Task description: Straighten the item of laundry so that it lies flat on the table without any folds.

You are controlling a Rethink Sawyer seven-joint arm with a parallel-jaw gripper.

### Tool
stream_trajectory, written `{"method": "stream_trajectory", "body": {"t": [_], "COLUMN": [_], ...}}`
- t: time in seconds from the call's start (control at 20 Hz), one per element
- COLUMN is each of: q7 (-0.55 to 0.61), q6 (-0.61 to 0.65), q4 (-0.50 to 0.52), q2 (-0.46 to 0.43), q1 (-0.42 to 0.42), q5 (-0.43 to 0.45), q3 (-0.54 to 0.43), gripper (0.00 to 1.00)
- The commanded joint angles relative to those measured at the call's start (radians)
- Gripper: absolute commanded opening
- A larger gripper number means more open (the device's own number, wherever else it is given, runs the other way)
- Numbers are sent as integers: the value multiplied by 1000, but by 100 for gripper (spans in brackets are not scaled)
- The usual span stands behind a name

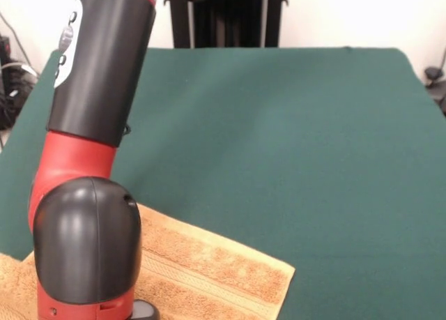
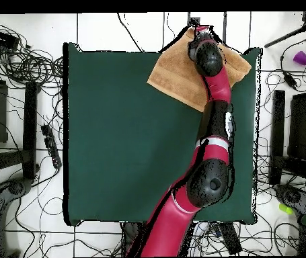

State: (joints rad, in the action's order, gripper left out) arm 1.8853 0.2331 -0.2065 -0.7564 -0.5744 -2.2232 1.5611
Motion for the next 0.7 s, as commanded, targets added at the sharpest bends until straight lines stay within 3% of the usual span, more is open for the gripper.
{"method": "stream_trajectory", "body": {"t": [0.05,0.2,0.4,0.55,0.7], "q7": [-158,-214,-146,-220,-221], "q6": [141,91,94,43,10], "q4": [-14,-53,-3,-53,-35], "q2": [-164,-173,-156,-175,-162], "q1": [27,16,27,2,-11], "q5": [141,167,221,203,199], "q3": [-52,-79,-50,-58,12], "gripper": [0,0,0,0,0]}}
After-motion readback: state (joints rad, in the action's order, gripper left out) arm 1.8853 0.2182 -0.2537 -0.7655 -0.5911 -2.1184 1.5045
